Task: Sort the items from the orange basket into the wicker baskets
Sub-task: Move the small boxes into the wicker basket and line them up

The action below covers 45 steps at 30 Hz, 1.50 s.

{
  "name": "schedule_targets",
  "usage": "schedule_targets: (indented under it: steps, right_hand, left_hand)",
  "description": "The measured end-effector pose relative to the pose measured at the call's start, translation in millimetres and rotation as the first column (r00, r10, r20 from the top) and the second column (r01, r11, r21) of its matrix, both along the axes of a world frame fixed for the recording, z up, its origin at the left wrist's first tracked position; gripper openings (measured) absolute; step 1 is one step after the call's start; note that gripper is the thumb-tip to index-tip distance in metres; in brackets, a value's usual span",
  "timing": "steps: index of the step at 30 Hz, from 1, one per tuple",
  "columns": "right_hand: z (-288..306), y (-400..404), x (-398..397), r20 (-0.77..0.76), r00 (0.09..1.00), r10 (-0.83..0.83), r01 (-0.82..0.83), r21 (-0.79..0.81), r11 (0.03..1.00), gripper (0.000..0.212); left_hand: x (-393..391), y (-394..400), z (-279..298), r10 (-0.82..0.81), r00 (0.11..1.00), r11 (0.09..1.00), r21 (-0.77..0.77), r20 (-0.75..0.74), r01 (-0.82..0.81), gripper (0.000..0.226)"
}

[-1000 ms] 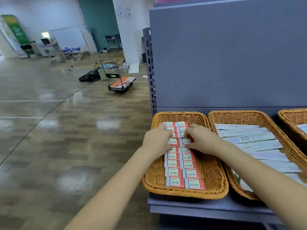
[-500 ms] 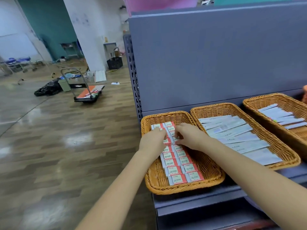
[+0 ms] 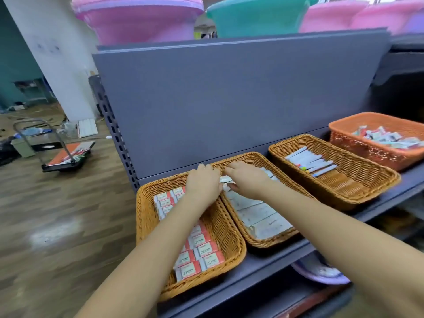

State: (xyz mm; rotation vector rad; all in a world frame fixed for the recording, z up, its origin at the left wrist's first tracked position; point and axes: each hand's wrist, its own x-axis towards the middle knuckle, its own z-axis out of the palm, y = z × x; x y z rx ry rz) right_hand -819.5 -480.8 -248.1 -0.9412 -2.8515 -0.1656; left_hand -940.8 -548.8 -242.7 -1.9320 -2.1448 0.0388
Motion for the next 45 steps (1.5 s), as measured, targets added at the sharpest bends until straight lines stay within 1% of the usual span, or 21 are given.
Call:
schedule_targets:
  steps: [3, 7, 11, 13, 15, 17, 20, 24, 26, 29, 32, 36, 39, 41, 45]
  right_hand:
    - [-1, 28, 47, 0.047, 0.996, -0.07, 0.071, -0.021, 0.997, 0.038]
    - [1, 66, 114, 0.039, 0.988, -0.147, 0.148, -0.031, 0.988, 0.036]
    - [8, 104, 175, 0.063, 0.98, -0.189, 0.189, -0.003, 0.982, 0.041]
    - [12, 124, 206, 0.049, 0.976, -0.211, 0.212, -0.014, 0.977, 0.044]
    - [16, 143, 235, 0.008, 0.97, -0.243, 0.243, -0.036, 0.969, 0.043]
    - [20, 161, 261, -0.034, 0.959, -0.282, 0.28, -0.055, 0.958, 0.039]
    - [24, 189, 296, -0.053, 0.937, -0.345, 0.341, -0.076, 0.937, 0.037]
    - [25, 229, 338, -0.09, 0.892, -0.443, 0.434, -0.098, 0.895, 0.04]
    - [25, 248, 357, -0.054, 0.866, -0.497, 0.487, -0.134, 0.863, 0.042]
    - [22, 274, 382, 0.041, 0.832, -0.553, 0.551, -0.179, 0.815, 0.044]
    - [18, 288, 402, 0.135, 0.819, -0.557, 0.573, -0.217, 0.79, 0.042]
    - [14, 307, 419, 0.204, 0.824, -0.529, 0.567, -0.271, 0.778, 0.045]
    - [11, 323, 419, 0.215, 0.859, -0.464, 0.509, -0.278, 0.815, 0.046]
    - [8, 330, 414, 0.239, 0.886, -0.399, 0.455, -0.268, 0.85, 0.044]
    - [-2, 343, 408, 0.298, 0.905, -0.303, 0.38, -0.247, 0.892, 0.038]
  left_hand:
    - [42, 29, 1, -0.041, 0.999, 0.999, -0.023, -0.029, 0.04, 0.039]
    - [104, 70, 2, -0.075, 0.997, 0.997, -0.012, 0.003, 0.075, 0.039]
    - [161, 109, 5, -0.065, 0.997, 0.998, 0.008, 0.032, 0.065, 0.042]
    - [190, 129, 8, -0.056, 0.997, 0.998, 0.001, 0.046, 0.056, 0.043]
    - [216, 149, 12, -0.063, 0.996, 0.998, 0.009, 0.056, 0.063, 0.045]
    - [240, 169, 16, -0.093, 0.993, 0.995, 0.023, 0.066, 0.092, 0.045]
    - [272, 198, 24, -0.145, 0.987, 0.988, 0.054, 0.068, 0.141, 0.044]
    - [306, 246, 31, -0.197, 0.978, 0.979, 0.057, 0.063, 0.194, 0.043]
    - [321, 269, 30, -0.23, 0.971, 0.973, 0.053, 0.066, 0.226, 0.042]
    - [342, 302, 27, -0.284, 0.958, 0.958, 0.043, 0.043, 0.282, 0.043]
    - [360, 326, 22, -0.316, 0.947, 0.948, -0.009, 0.06, 0.317, 0.042]
    - [378, 350, 15, -0.29, 0.953, 0.934, -0.19, 0.091, 0.303, 0.034]
    - [388, 363, 16, -0.23, 0.963, 0.913, -0.312, 0.137, 0.263, 0.03]
    - [393, 368, 15, -0.175, 0.971, 0.916, -0.333, 0.165, 0.222, 0.029]
    - [410, 377, 7, -0.068, 0.985, 0.915, -0.383, 0.157, 0.125, 0.029]
